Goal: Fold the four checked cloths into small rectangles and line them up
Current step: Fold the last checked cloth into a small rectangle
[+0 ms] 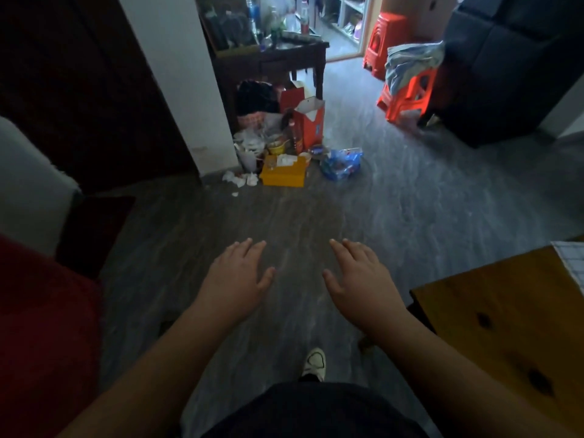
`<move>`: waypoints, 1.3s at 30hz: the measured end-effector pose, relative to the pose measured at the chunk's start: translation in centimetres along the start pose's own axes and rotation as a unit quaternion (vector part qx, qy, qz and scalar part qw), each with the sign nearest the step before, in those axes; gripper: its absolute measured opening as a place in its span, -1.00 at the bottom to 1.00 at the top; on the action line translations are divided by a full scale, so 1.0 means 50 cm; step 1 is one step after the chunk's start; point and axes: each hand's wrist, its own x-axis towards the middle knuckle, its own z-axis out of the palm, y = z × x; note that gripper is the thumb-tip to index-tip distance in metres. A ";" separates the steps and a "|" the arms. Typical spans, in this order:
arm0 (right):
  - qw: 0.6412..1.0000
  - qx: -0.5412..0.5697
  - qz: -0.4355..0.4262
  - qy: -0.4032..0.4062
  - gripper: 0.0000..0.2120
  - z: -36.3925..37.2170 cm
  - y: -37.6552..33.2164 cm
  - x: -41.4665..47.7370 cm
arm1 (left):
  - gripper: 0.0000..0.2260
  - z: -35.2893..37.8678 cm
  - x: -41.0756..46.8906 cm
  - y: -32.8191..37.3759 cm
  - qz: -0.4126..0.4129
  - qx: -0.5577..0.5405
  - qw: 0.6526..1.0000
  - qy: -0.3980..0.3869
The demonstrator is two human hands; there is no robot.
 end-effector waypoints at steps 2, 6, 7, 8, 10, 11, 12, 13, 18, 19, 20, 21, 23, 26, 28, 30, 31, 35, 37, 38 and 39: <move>1.000 0.000 0.007 0.003 -0.38 -0.027 0.023 0.082 | -0.44 -0.025 0.087 0.020 0.005 -0.003 1.000 -0.003; 0.999 -0.007 0.037 0.024 -0.39 -0.088 0.078 0.205 | -0.44 -0.068 0.244 0.080 0.036 -0.002 0.999 -0.003; 0.998 -0.001 0.050 0.027 -0.39 -0.101 0.093 0.228 | -0.43 -0.076 0.281 0.096 0.044 -0.001 0.999 -0.007; 0.998 0.003 0.063 0.030 -0.39 -0.113 0.108 0.250 | -0.43 -0.084 0.320 0.112 0.054 0.000 0.999 -0.010; 0.995 0.006 0.090 0.035 -0.39 -0.131 0.140 0.291 | -0.44 -0.093 0.401 0.145 0.077 0.003 0.997 -0.015; 0.994 0.006 0.105 0.038 -0.38 -0.139 0.158 0.312 | -0.44 -0.095 0.442 0.164 0.093 0.003 0.996 -0.018; 0.992 0.008 0.121 0.043 -0.38 -0.145 0.178 0.332 | -0.43 -0.095 0.481 0.185 0.110 0.004 0.994 -0.024; 0.989 0.011 0.140 0.048 -0.39 -0.150 0.197 0.352 | -0.43 -0.094 0.521 0.206 0.130 0.006 0.991 -0.031; 0.971 0.022 0.227 0.068 -0.40 -0.184 0.283 0.466 | -0.44 -0.082 0.732 0.307 0.232 0.003 0.970 -0.065; 0.966 0.025 0.247 0.069 -0.41 -0.191 0.300 0.493 | -0.44 -0.079 0.775 0.327 0.251 0.003 0.965 -0.069; 0.961 0.029 0.267 0.071 -0.41 -0.200 0.316 0.519 | -0.44 -0.079 0.818 0.347 0.270 0.005 0.960 -0.072; 0.954 0.034 0.288 0.073 -0.40 -0.211 0.330 0.544 | -0.44 -0.078 0.861 0.367 0.288 0.010 0.954 -0.075; 0.939 0.049 0.329 0.084 -0.39 -0.237 0.362 0.589 | -0.44 -0.084 0.945 0.413 0.325 0.017 0.941 -0.091; 0.909 0.068 0.395 0.116 -0.39 -0.283 0.404 0.638 | -0.46 -0.099 1.049 0.501 0.390 0.026 0.914 -0.113; 0.885 0.067 0.439 0.140 -0.39 -0.305 0.432 0.657 | -0.46 -0.101 1.104 0.575 0.443 0.048 0.888 -0.115; 0.857 0.077 0.485 0.156 -0.38 -0.319 0.460 0.656 | -0.46 -0.093 1.145 0.651 0.485 0.060 0.864 -0.123; 0.843 0.083 0.505 0.165 -0.38 -0.323 0.472 0.648 | -0.46 -0.085 1.159 0.689 0.501 0.059 0.853 -0.134; 0.792 0.097 0.570 0.195 -0.38 -0.341 0.542 0.593 | -0.46 -0.035 1.187 0.840 0.568 0.079 0.802 -0.169; 0.764 0.103 0.601 0.211 -0.39 -0.348 0.585 0.562 | -0.46 -0.004 1.184 0.919 0.602 0.090 0.774 -0.175; 0.752 0.106 0.613 0.218 -0.40 -0.350 0.609 0.546 | -0.46 0.012 1.178 0.961 0.617 0.093 0.761 -0.178; 0.742 0.107 0.623 0.224 -0.41 -0.351 0.634 0.532 | -0.46 0.029 1.172 1.004 0.630 0.094 0.749 -0.181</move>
